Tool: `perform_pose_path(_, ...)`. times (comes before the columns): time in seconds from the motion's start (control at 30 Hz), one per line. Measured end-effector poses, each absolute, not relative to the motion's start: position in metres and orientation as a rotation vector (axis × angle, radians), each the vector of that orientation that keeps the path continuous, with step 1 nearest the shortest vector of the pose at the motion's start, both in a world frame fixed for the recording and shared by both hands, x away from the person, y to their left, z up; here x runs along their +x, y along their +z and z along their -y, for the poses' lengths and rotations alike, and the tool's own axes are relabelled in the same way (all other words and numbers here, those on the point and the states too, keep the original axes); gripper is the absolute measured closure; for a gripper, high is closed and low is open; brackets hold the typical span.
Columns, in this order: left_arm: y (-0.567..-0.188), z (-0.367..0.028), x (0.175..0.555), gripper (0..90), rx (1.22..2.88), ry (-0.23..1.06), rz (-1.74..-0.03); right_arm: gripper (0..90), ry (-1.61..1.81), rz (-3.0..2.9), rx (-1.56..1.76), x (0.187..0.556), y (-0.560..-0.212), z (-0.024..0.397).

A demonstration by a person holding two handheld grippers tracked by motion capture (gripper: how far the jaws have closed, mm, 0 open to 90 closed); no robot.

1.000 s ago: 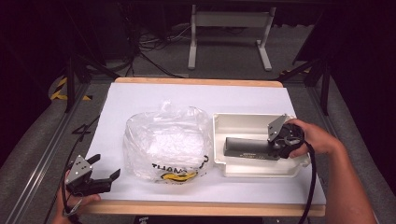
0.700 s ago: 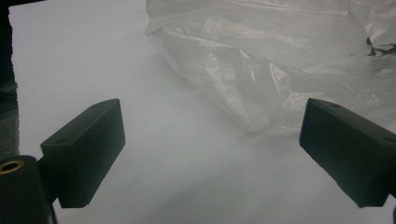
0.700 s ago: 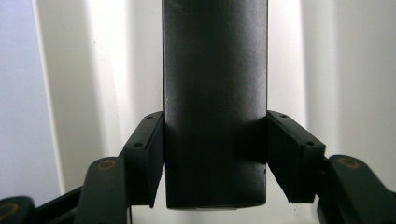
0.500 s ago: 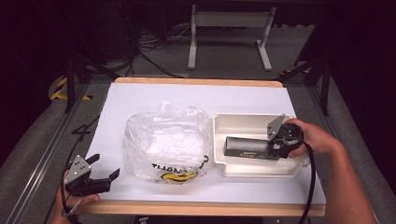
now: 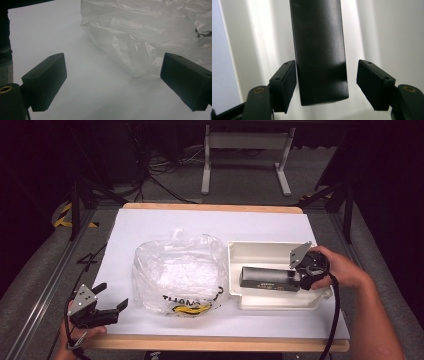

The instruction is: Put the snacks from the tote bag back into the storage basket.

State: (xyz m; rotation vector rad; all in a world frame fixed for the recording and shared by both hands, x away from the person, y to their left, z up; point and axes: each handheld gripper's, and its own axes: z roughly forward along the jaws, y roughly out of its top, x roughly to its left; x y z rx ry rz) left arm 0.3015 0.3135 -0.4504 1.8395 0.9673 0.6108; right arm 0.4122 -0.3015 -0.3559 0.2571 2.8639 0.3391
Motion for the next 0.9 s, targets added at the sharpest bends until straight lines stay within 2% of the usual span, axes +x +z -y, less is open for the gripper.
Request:
perform_pose_path(0.6, -0.449, -0.310, 0.307, 7.7, 1.838, 0.606, -0.948, 23.6, 0.573, -2.646, 0.371, 0.396, -0.337, 0.311)
perform_pose_path(0.9, -0.448, -0.311, 0.307, 7.7, 1.833, 0.607, -0.944, 14.0, 0.628, -2.531, 0.468, 0.383, -0.329, 0.316)
